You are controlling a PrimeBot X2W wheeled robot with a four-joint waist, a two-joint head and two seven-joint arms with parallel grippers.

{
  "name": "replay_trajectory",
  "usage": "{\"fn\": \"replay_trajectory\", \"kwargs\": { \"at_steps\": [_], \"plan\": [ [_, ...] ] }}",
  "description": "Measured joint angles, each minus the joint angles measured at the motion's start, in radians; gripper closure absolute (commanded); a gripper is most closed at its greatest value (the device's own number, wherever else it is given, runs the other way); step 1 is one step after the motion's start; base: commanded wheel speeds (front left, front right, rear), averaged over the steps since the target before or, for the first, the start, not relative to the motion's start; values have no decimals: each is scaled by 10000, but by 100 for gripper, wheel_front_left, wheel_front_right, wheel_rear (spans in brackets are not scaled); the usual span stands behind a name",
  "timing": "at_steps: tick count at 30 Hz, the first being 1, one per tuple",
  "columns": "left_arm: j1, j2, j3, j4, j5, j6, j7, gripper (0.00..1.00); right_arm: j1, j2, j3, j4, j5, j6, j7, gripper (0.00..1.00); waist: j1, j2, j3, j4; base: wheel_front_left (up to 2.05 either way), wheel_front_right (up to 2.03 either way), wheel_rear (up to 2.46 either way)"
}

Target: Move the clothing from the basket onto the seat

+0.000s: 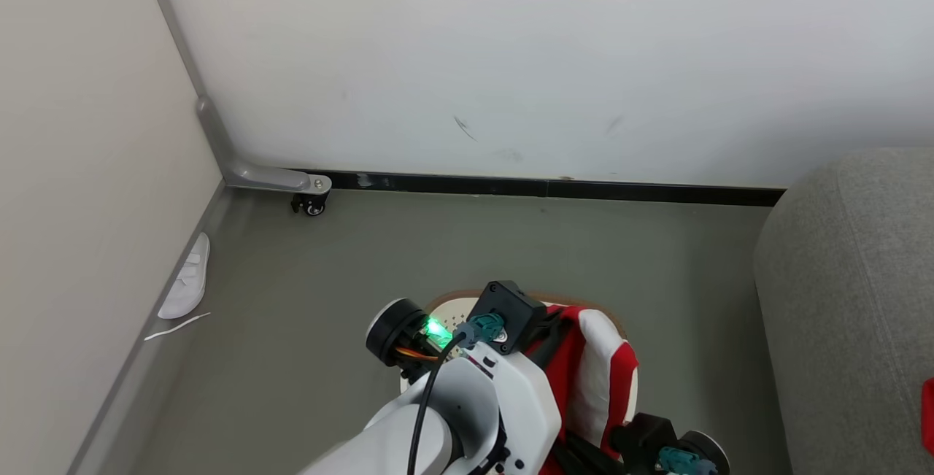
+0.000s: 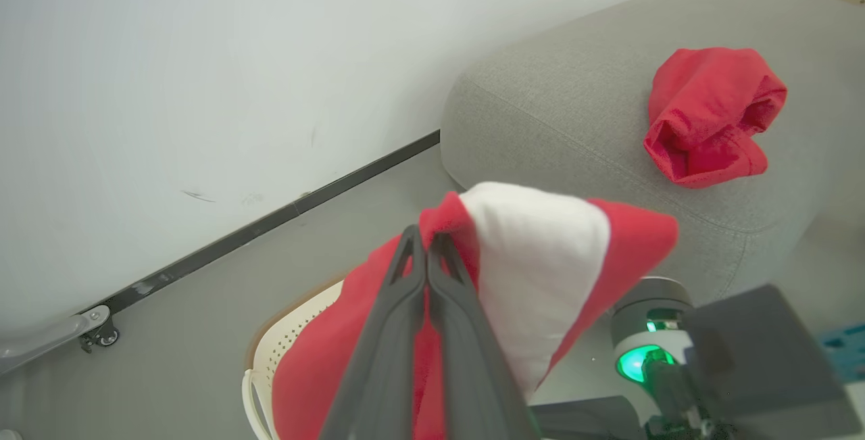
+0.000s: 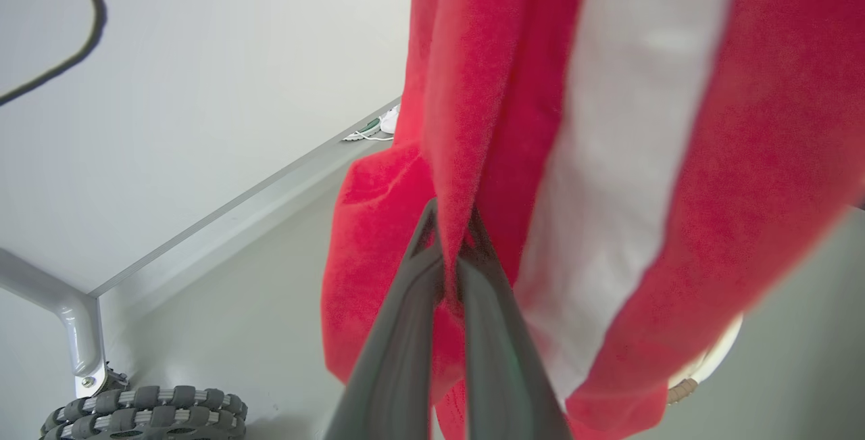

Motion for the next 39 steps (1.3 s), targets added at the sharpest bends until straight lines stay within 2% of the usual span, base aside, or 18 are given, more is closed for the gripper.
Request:
{"fn": "replay_trajectory", "kwargs": {
  "at_steps": [3,4,8,21,31,32,33,34,35,37,39],
  "plan": [
    [65,77,81,180,-17,61,86,100,-9,-2,130,21,38,0,0,100,0,0,32,-51,0,0,0],
    [66,115,107,215,-19,65,90,93,-12,-2,153,15,42,0,0,100,0,0,44,-70,0,0,0],
    [155,257,178,291,-92,142,163,77,-36,-2,136,-104,69,0,0,100,0,0,94,-151,0,0,0],
    [255,263,249,337,-167,144,153,74,-453,-6,-497,-742,-199,0,0,100,1,0,136,-382,0,0,0],
    [265,328,274,336,-190,134,58,61,-458,-2,-1030,-1047,-424,0,0,100,0,0,31,-350,0,0,0],
    [267,351,274,330,-190,134,52,55,-458,-2,-1093,-1047,-481,0,0,100,0,0,24,-339,0,0,0],
    [268,372,274,318,-190,134,6,31,-458,-2,-1160,-1045,-529,0,0,100,0,0,17,-324,0,0,0],
    [269,385,276,284,-188,132,-35,20,-458,-4,-1252,-1043,-606,-2,0,100,0,0,10,-308,0,0,0],
    [269,399,278,249,-188,132,-56,5,-458,-4,-1340,-1043,-663,0,0,100,0,0,4,-290,0,0,0],
    [278,437,297,157,-182,132,-119,0,-458,-4,-1484,-1032,-736,-2,0,100,0,0,-8,-249,0,0,0],
    [296,527,332,92,-157,132,-209,0,-457,0,-1661,-1030,-815,0,0,100,0,0,-21,-203,0,0,0]
  ]
}}
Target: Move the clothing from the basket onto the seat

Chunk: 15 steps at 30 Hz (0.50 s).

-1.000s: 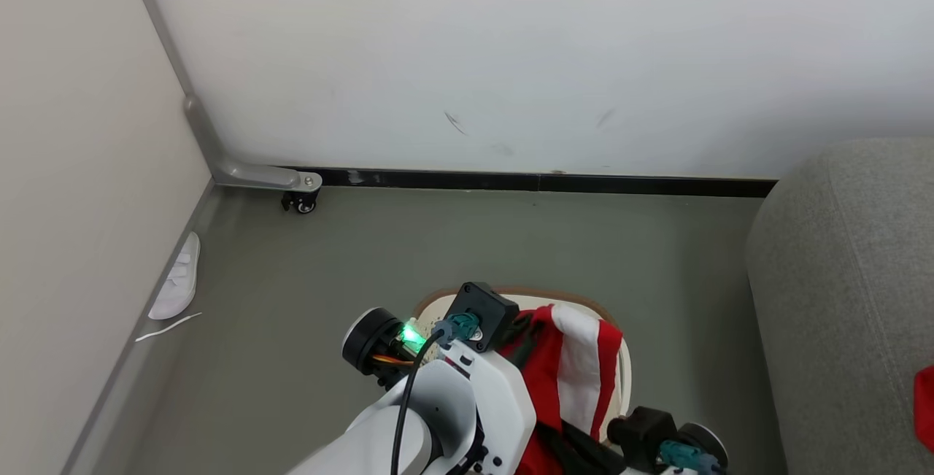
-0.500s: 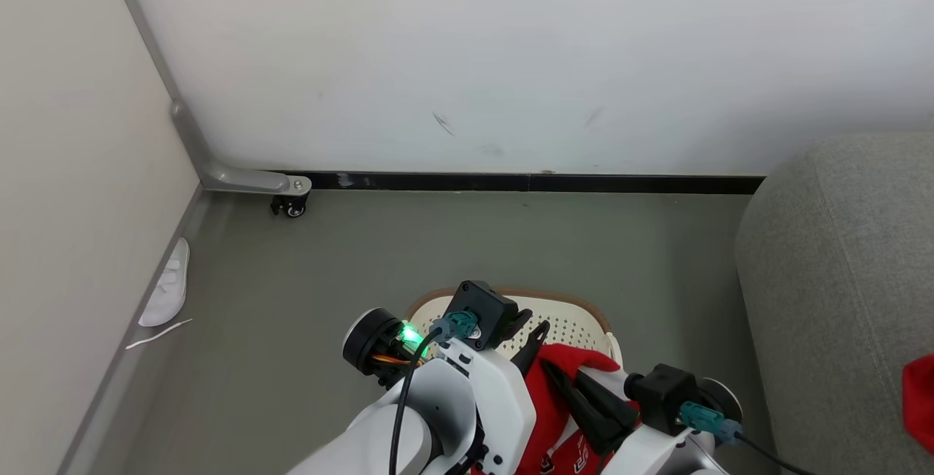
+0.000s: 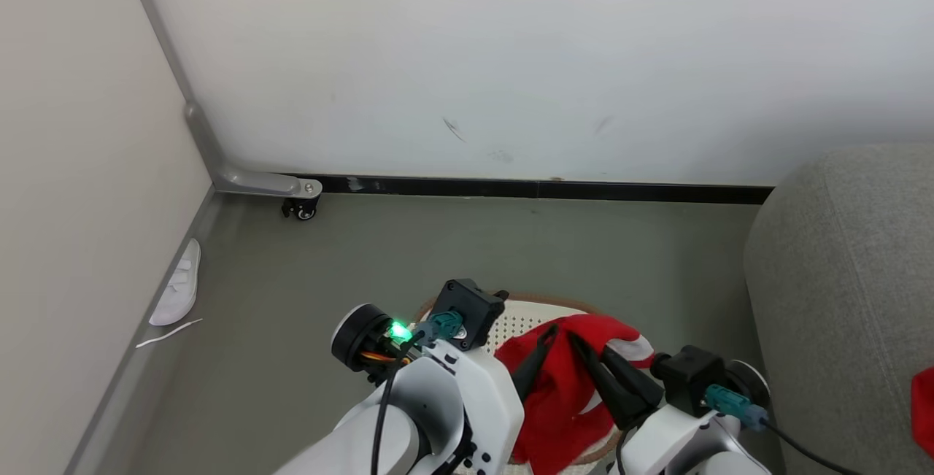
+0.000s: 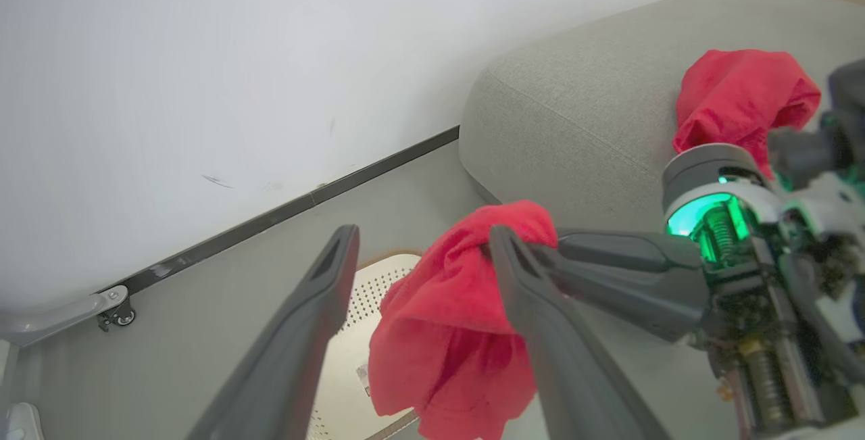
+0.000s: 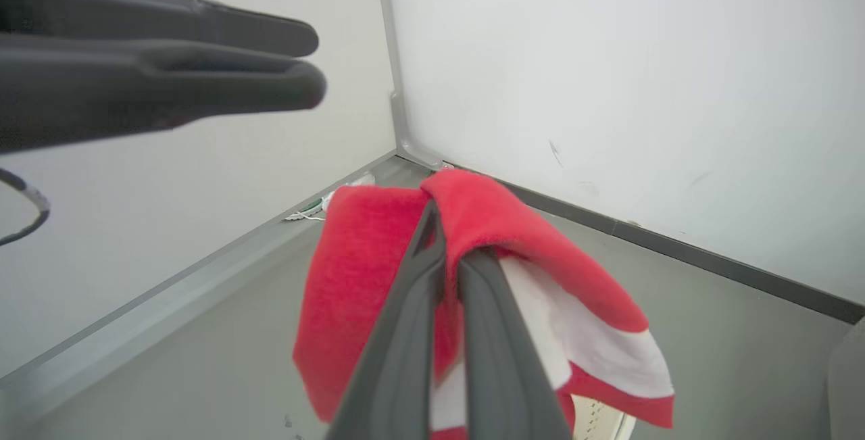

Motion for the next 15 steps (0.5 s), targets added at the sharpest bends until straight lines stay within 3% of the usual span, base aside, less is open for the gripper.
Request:
{"fn": "replay_trajectory", "kwargs": {
  "at_steps": [15],
  "plan": [
    [1002,746,155,-307,-17,0,-441,0,-1,23,-1323,8,-667,0,0,100,0,0,-163,199,0,0,0]
  ]
}}
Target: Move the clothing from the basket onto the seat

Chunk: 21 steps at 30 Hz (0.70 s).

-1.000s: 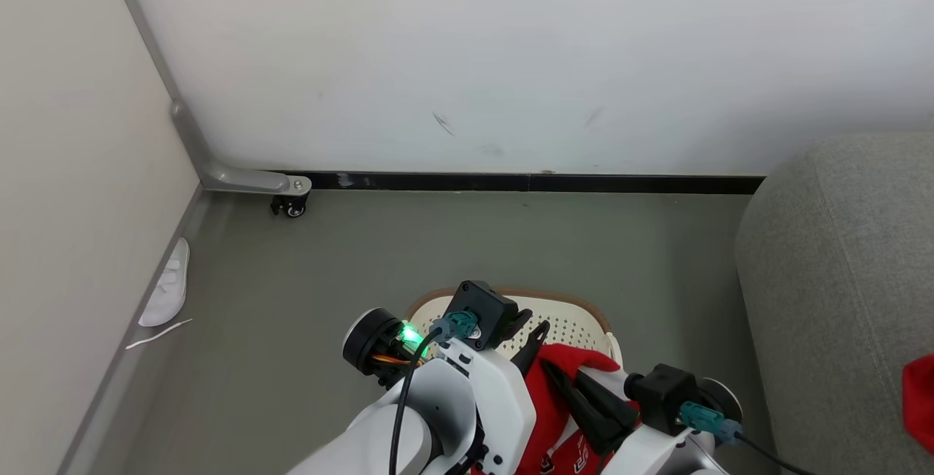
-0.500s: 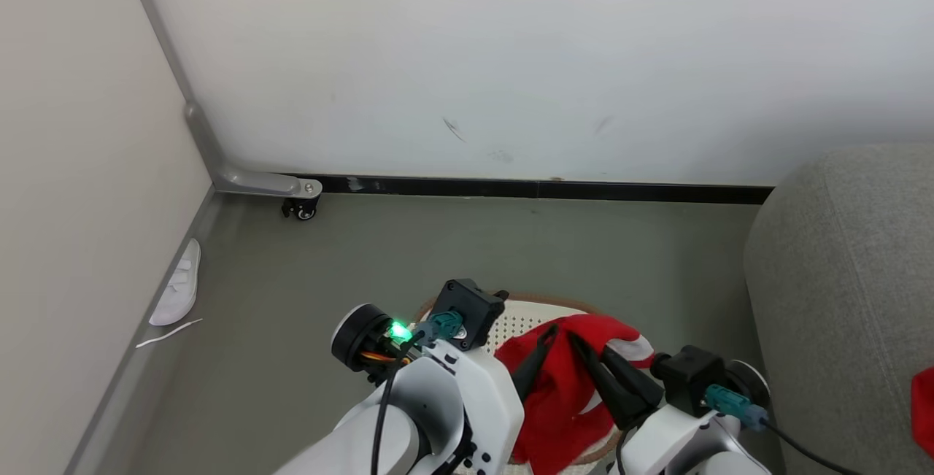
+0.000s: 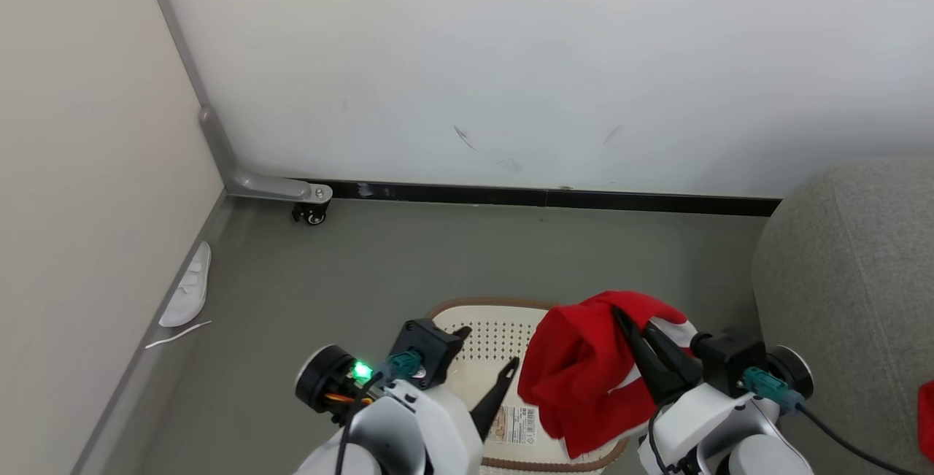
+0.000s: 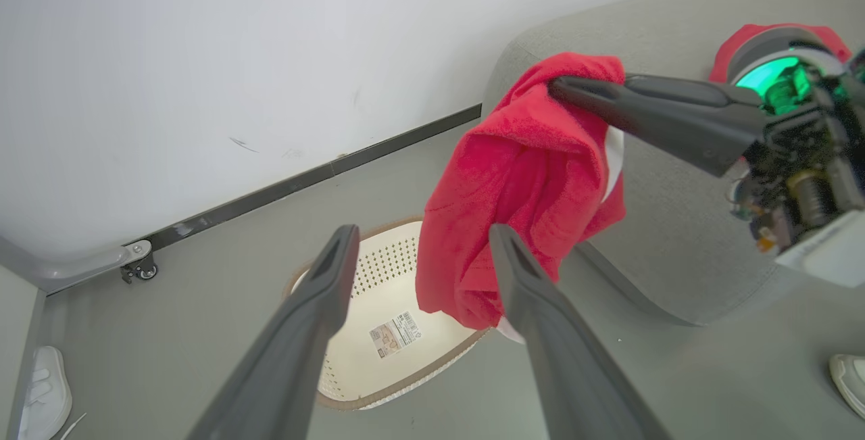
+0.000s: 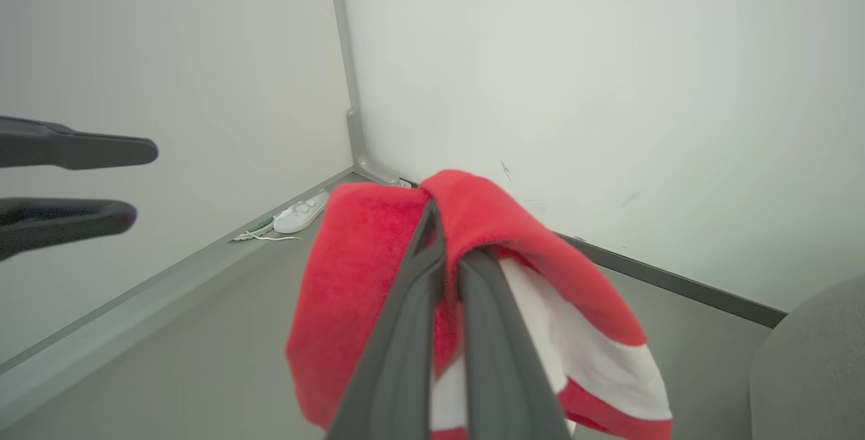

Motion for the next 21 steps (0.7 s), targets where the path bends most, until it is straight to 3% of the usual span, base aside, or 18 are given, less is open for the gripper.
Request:
{"fn": "replay_trajectory", "kwargs": {
  "at_steps": [11,21],
  "plan": [
    [593,727,449,123,86,4,-713,0,15,21,-495,-65,-188,0,0,100,0,0,-128,-160,0,0,0],
    [1340,1007,619,280,-125,-4,-1151,0,30,42,-928,-111,-529,0,0,100,0,0,-212,-452,0,0,0]
  ]
}}
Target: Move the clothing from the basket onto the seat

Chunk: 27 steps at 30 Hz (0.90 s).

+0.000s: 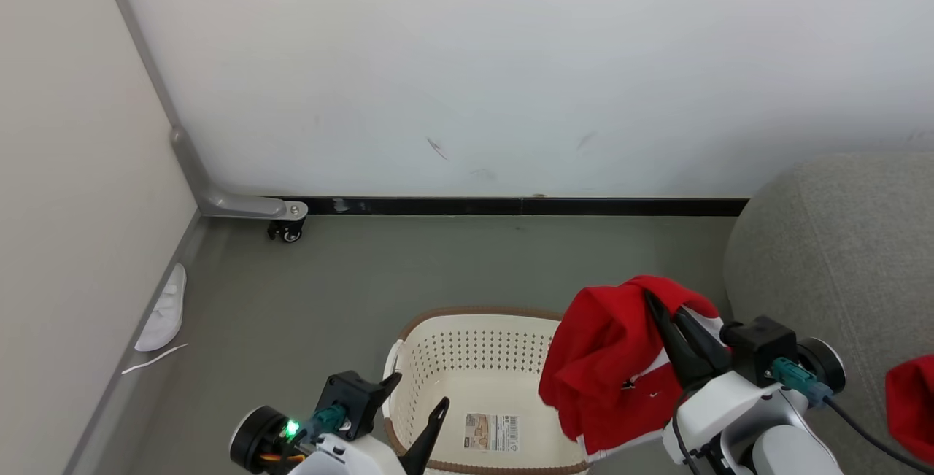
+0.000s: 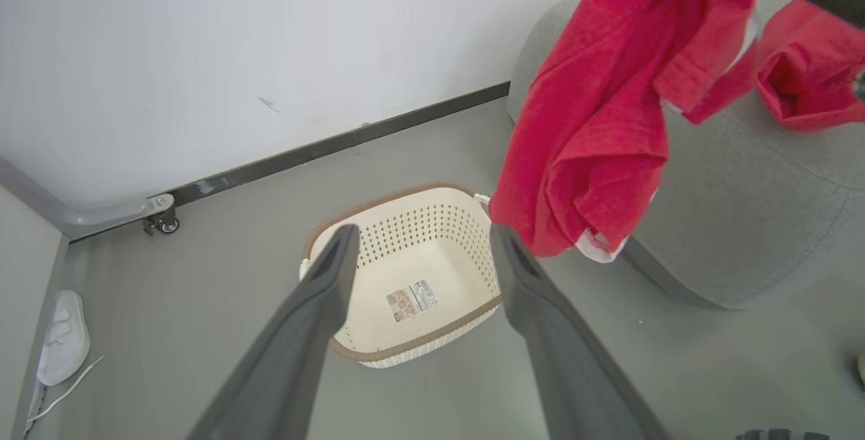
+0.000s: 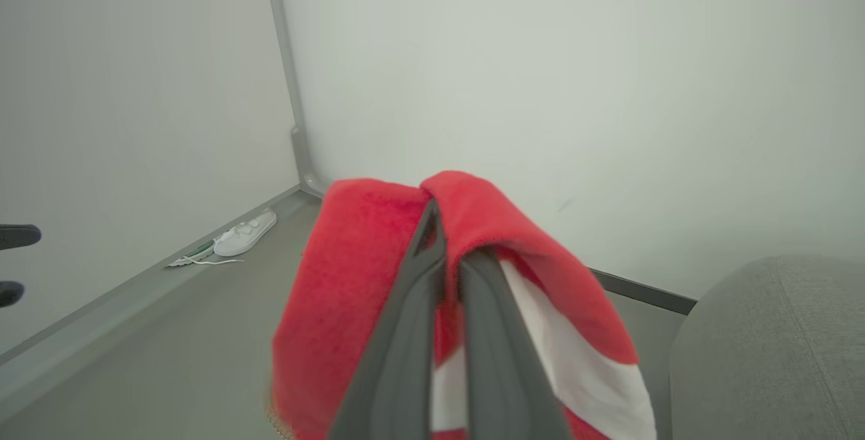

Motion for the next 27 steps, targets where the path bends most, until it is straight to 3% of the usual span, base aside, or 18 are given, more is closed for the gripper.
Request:
{"fn": "replay_trajectory", "kwargs": {
  "at_steps": [27],
  "plan": [
    [657,299,140,-178,-408,-320,-608,0,19,75,-1430,-268,-644,0,0,100,0,0,83,-1203,0,0,0]
  ]
}}
